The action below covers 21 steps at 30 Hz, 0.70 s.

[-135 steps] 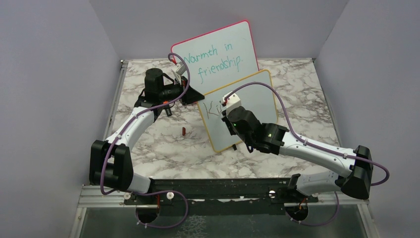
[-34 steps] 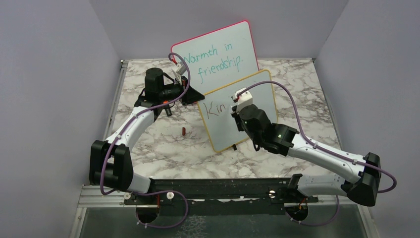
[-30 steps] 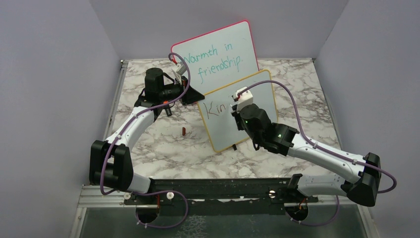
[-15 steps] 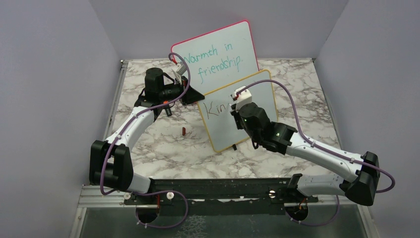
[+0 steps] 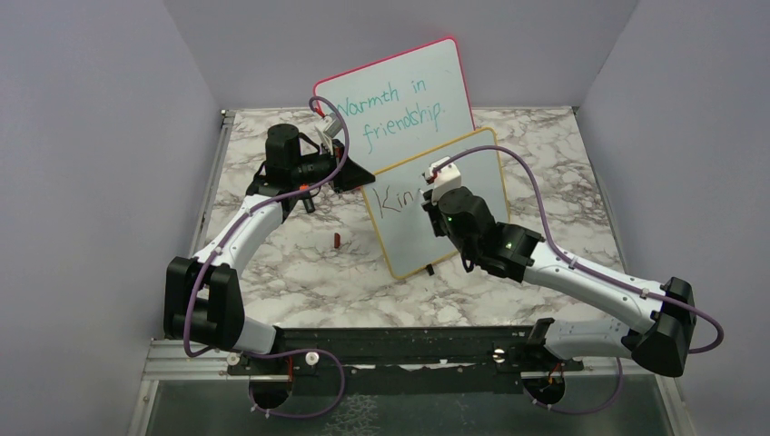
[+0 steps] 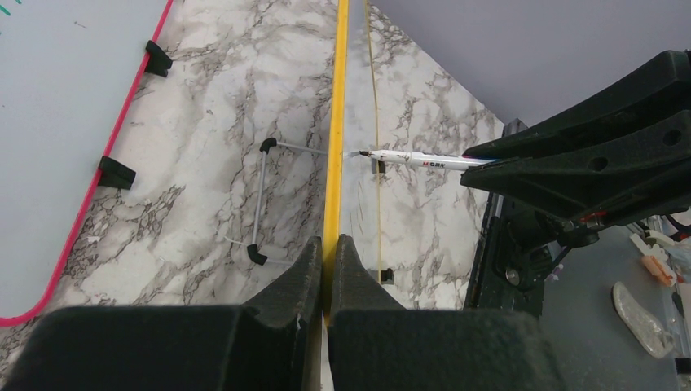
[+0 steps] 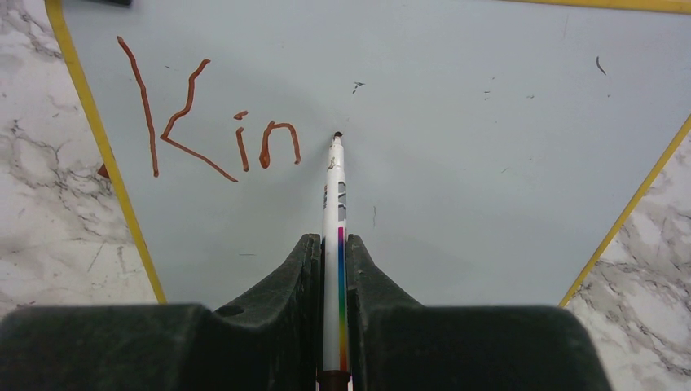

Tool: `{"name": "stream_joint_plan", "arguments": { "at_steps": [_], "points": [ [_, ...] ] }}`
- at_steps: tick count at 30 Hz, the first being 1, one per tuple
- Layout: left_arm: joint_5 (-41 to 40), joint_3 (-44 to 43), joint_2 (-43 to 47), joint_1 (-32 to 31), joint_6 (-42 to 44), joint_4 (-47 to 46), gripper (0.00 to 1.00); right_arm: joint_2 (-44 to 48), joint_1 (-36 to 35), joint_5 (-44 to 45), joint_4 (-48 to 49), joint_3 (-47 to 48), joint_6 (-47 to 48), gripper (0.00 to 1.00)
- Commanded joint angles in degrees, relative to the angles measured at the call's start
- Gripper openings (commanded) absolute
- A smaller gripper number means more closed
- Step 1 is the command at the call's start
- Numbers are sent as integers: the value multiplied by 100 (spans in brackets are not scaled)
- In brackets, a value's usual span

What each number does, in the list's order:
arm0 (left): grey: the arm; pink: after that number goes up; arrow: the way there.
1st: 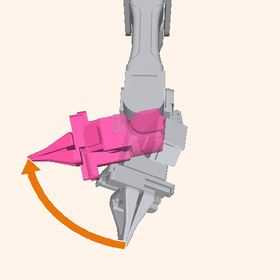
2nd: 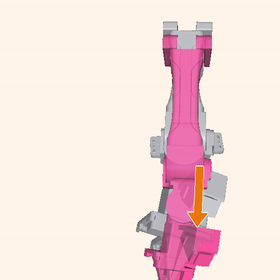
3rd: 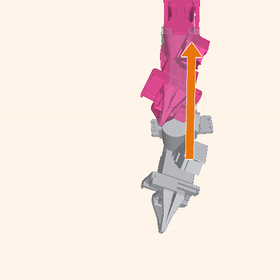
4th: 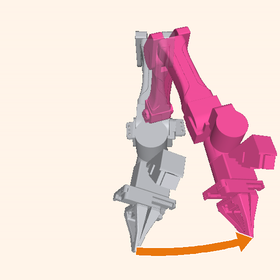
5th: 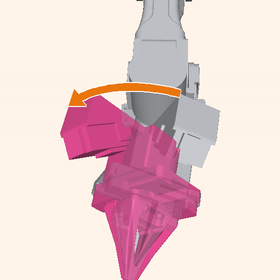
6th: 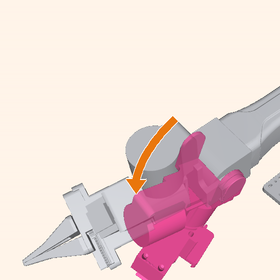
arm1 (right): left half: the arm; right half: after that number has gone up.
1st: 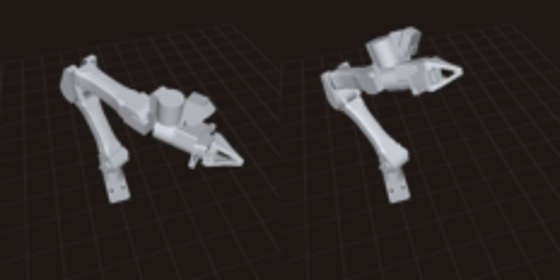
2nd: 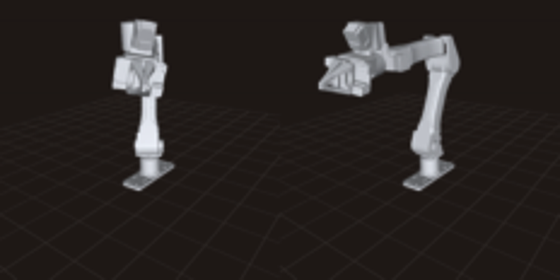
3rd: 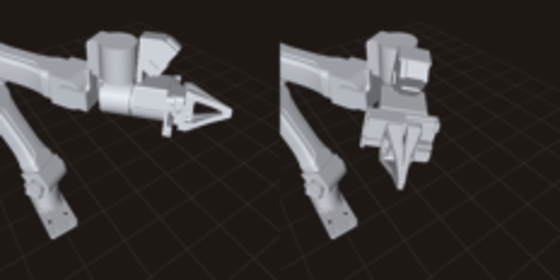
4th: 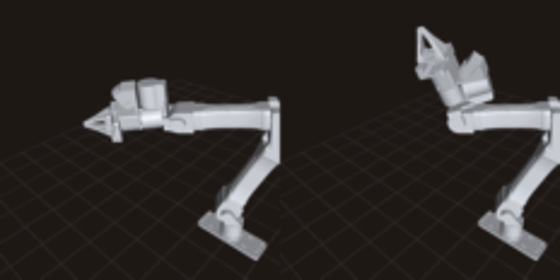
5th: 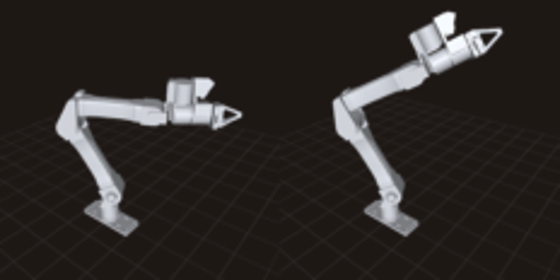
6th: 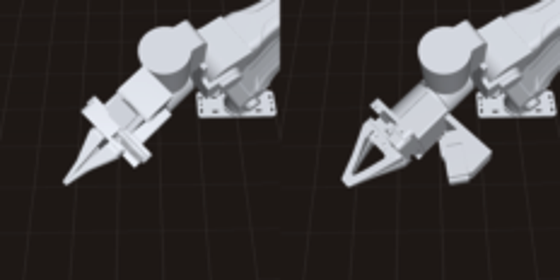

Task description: Write a sentence on the whiteboard

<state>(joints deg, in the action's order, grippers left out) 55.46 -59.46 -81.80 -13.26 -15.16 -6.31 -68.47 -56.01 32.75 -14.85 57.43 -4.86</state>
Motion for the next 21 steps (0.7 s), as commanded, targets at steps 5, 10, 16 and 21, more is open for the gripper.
{"name": "stream_joint_plan", "arguments": {
  "at_steps": [5,10,16,21],
  "points": [
    [150,-13,-154,-107,204,349,0,-35,27,-347,305,85,90,1],
    [145,-13,-159,-107,204,352,0,-42,28,-461,285,90,100,1],
    [140,-13,-161,-107,206,351,0,-71,24,-553,116,106,97,1],
    [136,-13,-165,-107,206,355,0,-88,30,-651,-113,135,82,1]
  ]
}}
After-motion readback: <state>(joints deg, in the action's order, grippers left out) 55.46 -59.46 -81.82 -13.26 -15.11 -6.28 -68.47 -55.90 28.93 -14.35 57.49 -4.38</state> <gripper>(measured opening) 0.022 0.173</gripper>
